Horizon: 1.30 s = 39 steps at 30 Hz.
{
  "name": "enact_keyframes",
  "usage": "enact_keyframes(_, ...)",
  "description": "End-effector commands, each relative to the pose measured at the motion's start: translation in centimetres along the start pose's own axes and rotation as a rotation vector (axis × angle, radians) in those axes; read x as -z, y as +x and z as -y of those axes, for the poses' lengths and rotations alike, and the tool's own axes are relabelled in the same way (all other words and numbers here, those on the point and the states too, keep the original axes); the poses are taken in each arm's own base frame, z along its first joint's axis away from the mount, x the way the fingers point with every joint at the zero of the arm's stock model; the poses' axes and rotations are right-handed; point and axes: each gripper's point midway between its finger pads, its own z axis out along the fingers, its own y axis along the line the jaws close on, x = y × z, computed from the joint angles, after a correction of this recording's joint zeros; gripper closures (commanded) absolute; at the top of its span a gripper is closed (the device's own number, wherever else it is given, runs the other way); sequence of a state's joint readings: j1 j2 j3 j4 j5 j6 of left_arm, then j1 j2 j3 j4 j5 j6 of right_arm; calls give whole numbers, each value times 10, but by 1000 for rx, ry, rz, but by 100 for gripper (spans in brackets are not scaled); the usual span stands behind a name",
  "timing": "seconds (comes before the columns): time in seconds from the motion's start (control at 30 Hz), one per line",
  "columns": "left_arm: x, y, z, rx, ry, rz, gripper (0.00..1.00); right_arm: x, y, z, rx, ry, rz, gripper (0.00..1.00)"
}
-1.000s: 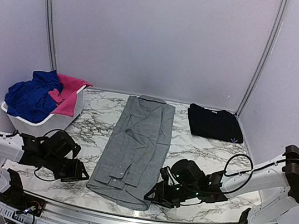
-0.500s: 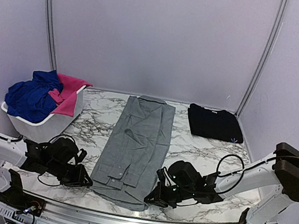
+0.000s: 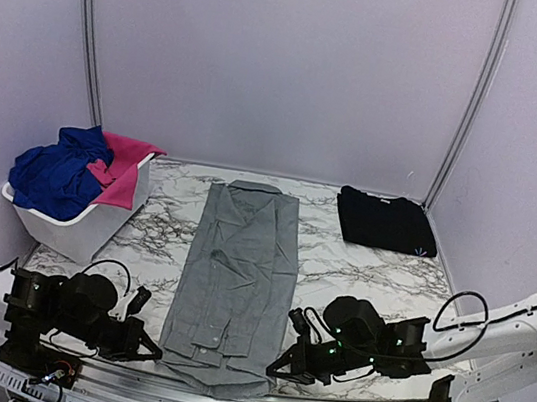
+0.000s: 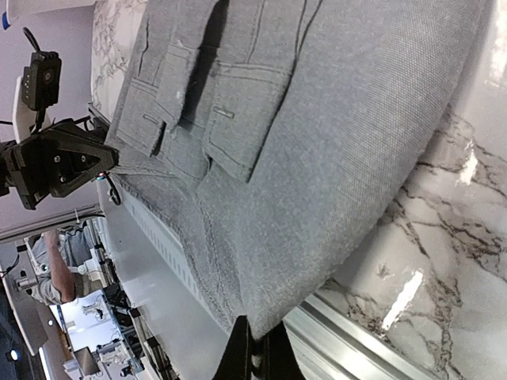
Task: Fold and stack the mixed laundry pile
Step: Pick up the rectangle-folded shirt from the center of the board, then fold the rectangle-folded shirt at the center of the board.
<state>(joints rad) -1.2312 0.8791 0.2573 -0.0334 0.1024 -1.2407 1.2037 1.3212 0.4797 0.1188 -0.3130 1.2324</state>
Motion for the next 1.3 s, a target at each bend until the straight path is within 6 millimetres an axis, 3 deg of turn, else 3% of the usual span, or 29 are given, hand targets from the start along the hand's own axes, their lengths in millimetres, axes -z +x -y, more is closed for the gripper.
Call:
enact_keyframes(0.0,12,-12,14,37,-1,74,100,16,-8,-11,-19,-6,77,100)
enact_keyframes(0.13,24,-28,32,34,24,141,100,33,-21,-27,-13,-36,156,100)
enact_keyframes(0.27,30,-45,50,9,32,182,100,46,-42,-24,-15,-26,214,100)
enact_keyframes(0.4,30,-73,55,15,10,204,100,60,-76,-22,0,-29,266,100)
enact_keyframes(0.53,32,-120,66,1,-3,242,100,70,-122,-22,21,-55,288,100)
enact_keyframes(0.7,14,-180,78,-30,-40,247,100,69,-191,-26,77,-70,276,100)
enact_keyframes(0.87,-20,-233,65,-15,-87,242,100,67,-254,-8,77,-67,284,100)
enact_keyframes(1.03,-37,-273,52,9,-99,271,100,59,-295,17,60,-69,265,100)
enact_keyframes(1.27,-49,-306,52,4,-85,300,100,59,-329,9,95,-111,268,100)
